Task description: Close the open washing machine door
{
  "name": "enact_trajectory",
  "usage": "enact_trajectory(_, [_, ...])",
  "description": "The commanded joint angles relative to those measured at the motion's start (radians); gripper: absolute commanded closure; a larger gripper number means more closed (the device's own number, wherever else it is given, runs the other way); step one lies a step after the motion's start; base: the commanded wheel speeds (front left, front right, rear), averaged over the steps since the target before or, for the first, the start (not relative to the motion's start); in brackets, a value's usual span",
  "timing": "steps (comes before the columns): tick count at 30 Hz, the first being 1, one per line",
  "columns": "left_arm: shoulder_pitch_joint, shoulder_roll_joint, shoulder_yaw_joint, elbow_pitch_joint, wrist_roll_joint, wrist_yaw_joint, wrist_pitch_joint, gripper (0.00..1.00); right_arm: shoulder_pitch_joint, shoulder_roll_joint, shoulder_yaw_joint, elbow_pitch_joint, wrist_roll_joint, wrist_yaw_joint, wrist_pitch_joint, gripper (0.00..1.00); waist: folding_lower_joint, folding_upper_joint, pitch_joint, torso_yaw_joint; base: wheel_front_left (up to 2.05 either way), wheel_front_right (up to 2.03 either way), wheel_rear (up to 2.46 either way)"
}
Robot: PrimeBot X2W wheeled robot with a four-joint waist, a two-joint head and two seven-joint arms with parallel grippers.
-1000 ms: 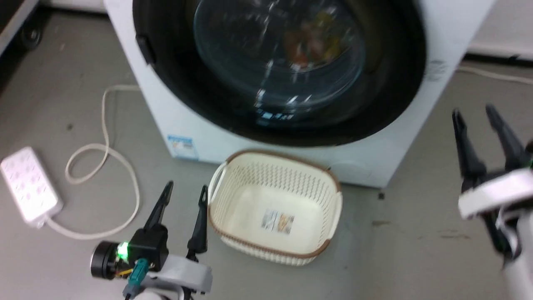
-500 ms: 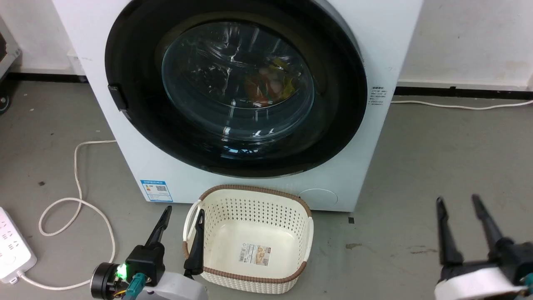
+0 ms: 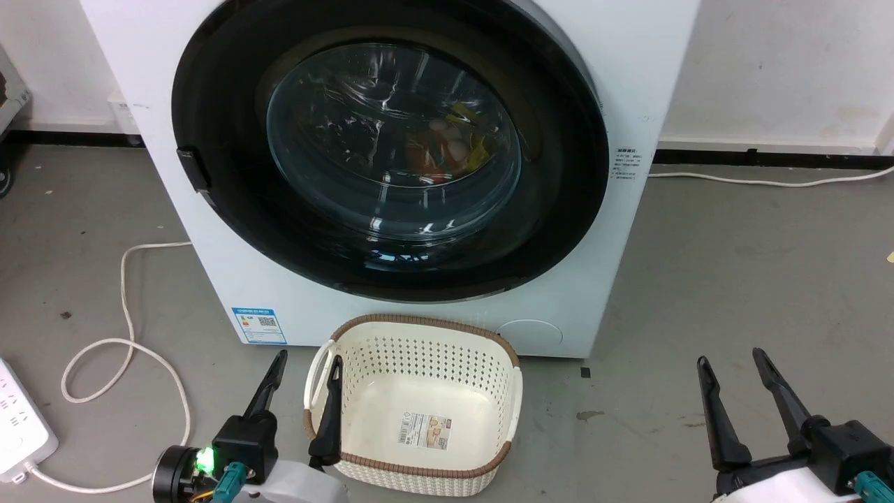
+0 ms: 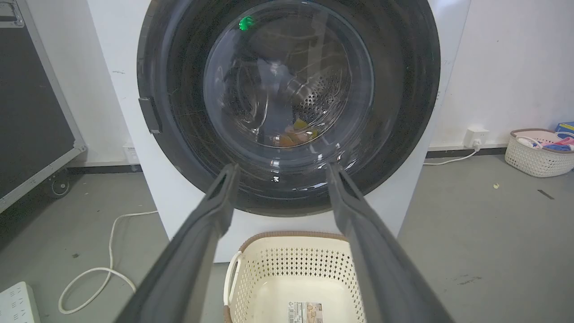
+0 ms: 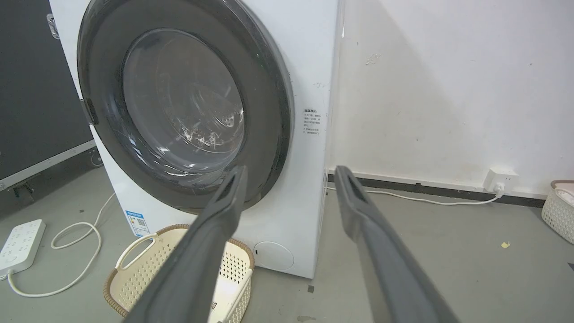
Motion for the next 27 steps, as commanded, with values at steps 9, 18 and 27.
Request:
enact_trajectory(9, [0.000,-0.002,0.001,0.006,-0.007,0.002,0.002,1.00,-0.001,0.000,0.000,0.006,0.011,0.000,0.002,1.00,0.0000,0.0000,0.001,0.006,0.00,0.00,0.00])
enact_trajectory(18, [0.003,-0.002,0.008,-0.008,-0.003,0.006,0.022,1.00,-0.004,0.001,0.006,-0.001,0.007,0.000,0.022,1.00,0.0000,0.0000,0.003,0.008,0.00,0.00,0.00])
enact_trajectory(27, [0.005,-0.002,0.014,-0.023,0.001,0.010,0.043,1.00,-0.007,0.001,0.012,-0.007,0.002,0.000,0.043,1.00,0.0000,0.0000,0.006,0.010,0.00,0.00,0.00])
